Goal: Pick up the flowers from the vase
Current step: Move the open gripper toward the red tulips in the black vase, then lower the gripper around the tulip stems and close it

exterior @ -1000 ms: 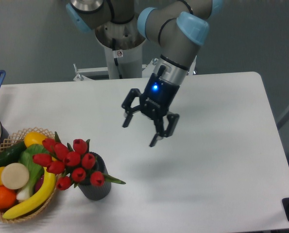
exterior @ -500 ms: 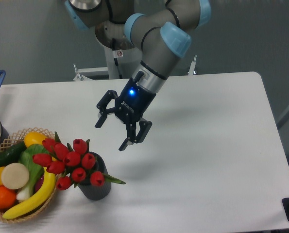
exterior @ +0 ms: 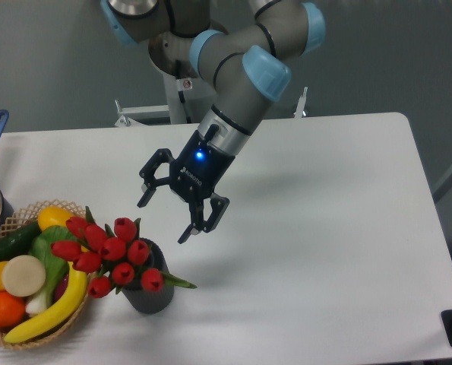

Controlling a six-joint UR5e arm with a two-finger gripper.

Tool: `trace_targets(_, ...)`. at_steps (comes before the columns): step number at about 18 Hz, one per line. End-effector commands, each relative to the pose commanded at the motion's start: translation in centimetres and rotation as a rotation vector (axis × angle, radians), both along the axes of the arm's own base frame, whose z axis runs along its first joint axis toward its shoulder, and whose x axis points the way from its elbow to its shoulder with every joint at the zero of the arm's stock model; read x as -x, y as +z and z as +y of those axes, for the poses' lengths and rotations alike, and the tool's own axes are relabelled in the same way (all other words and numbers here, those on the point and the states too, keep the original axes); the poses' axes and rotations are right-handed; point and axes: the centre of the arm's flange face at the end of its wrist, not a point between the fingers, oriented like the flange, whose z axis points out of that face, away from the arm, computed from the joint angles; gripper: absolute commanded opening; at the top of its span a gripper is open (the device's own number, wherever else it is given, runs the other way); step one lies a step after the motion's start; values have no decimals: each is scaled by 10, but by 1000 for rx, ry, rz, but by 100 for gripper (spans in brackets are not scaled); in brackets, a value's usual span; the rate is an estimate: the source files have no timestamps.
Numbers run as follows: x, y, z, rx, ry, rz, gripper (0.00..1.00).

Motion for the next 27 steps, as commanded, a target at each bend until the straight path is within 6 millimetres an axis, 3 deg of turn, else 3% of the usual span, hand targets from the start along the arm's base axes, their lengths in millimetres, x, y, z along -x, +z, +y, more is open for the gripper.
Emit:
trace_targets(8, -2, -18, 17, 0, -44, 25, 100)
trace_targets(27, -20, -33, 46, 11, -104, 20, 100)
